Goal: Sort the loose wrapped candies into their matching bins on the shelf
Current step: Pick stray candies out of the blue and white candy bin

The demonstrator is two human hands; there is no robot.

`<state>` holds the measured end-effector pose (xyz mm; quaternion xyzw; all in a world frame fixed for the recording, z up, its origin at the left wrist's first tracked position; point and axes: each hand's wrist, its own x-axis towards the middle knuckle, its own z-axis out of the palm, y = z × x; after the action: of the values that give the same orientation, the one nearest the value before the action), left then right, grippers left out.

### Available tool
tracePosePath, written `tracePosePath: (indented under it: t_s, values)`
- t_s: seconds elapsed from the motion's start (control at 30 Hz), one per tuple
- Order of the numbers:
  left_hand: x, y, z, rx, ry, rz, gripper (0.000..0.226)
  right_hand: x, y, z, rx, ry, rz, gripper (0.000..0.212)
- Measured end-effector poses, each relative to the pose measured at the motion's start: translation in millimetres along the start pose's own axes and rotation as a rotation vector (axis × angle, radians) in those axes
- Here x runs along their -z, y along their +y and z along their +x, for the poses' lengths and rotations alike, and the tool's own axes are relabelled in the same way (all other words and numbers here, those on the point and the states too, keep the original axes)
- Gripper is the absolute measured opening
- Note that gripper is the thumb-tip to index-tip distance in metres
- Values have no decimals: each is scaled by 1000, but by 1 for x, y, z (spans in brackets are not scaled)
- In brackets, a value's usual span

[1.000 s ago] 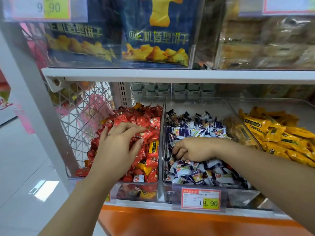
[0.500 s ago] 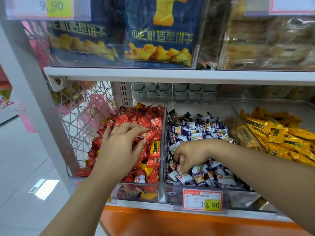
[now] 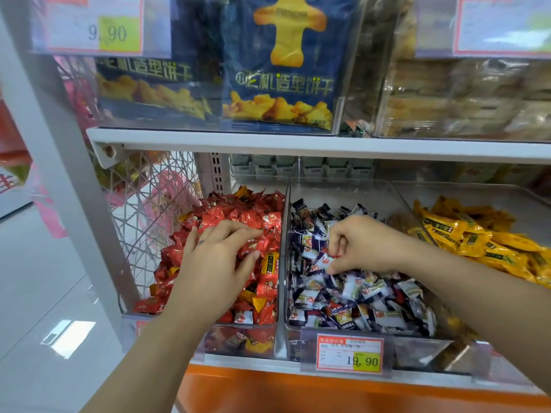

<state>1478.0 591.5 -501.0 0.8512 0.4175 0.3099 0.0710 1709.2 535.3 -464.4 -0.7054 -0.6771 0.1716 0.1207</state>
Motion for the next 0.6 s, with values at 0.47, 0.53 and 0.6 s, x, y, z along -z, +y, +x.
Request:
tracePosePath:
  t_s: [0.47,0.53,0.6]
  values:
    - [0,18,-3,-98,30,-63,31,-1,16,-7,-2,150,168,29]
    - [-1,22,-3,-124,41,-74,31,-3,15,-5,-8,146,180,29]
    - [-2,26,-1,-152,55,-95,31,-2,11,-6,0,151,190,29]
